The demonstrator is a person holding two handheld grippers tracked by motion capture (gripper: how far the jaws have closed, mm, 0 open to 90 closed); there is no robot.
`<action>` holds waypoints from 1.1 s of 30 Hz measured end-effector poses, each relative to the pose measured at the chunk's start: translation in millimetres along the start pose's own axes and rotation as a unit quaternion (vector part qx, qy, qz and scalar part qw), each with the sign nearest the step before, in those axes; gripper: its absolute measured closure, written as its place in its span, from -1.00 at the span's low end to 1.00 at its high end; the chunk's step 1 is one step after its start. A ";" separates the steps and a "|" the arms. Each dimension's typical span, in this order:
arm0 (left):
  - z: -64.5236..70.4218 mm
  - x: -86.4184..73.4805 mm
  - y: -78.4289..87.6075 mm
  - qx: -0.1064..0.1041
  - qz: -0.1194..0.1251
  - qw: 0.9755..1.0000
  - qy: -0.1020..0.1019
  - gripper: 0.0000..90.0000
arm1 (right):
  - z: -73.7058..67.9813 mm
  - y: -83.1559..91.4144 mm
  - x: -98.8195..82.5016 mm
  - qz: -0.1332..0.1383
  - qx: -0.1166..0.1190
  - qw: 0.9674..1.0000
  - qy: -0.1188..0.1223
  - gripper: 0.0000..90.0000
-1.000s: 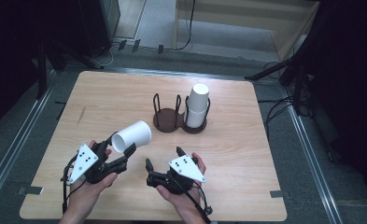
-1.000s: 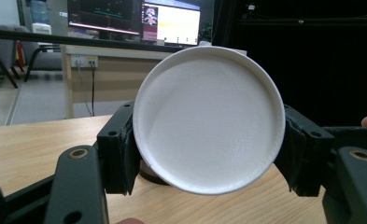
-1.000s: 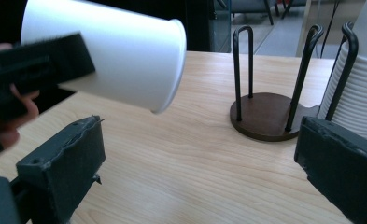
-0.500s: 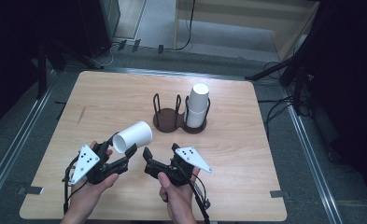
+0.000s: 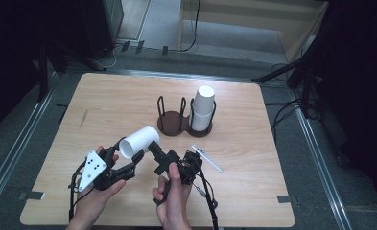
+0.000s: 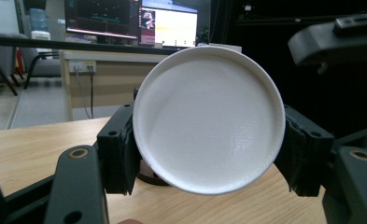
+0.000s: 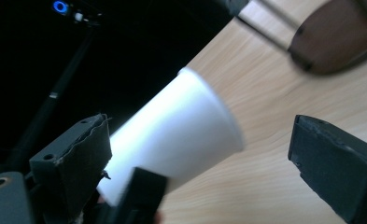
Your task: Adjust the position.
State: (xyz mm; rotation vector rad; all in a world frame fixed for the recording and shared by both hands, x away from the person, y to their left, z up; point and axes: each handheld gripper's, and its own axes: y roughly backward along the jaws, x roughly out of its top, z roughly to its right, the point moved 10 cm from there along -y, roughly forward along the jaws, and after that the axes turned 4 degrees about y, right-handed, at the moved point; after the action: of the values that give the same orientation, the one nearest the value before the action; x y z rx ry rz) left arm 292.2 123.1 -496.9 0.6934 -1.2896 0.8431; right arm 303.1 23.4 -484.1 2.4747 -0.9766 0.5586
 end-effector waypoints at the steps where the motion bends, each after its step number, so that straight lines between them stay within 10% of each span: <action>1: 0.6 -0.2 -0.3 0.000 0.001 1.000 -0.001 -0.26 | -1.1 -1.3 -1.5 -0.007 0.005 1.000 -0.018 -0.87; 7: 2.7 -0.9 -0.9 -0.001 0.002 1.000 -0.008 -0.27 | -4.6 -6.8 -6.5 -0.023 0.012 0.995 -0.092 -0.87; 15: 7.1 -1.1 -1.3 -0.005 0.006 1.000 -0.015 -0.27 | -5.1 -18.0 -11.2 -0.043 0.024 0.981 -0.185 -0.88; 17: 7.8 -1.4 -1.3 -0.005 0.006 1.000 -0.017 -0.27 | -4.6 -23.2 -11.4 -0.053 0.045 0.972 -0.224 -0.87; 33: 13.2 -1.2 -1.1 -0.012 0.007 1.000 -0.021 -0.27 | 7.8 -45.4 -11.8 -0.077 0.043 0.955 -0.282 -0.85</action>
State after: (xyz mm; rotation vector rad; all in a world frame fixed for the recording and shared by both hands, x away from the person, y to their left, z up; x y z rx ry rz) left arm 286.1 111.4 -496.0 0.6860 -1.3419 0.8267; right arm 329.0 56.0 -507.1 2.8235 -0.9515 -0.1790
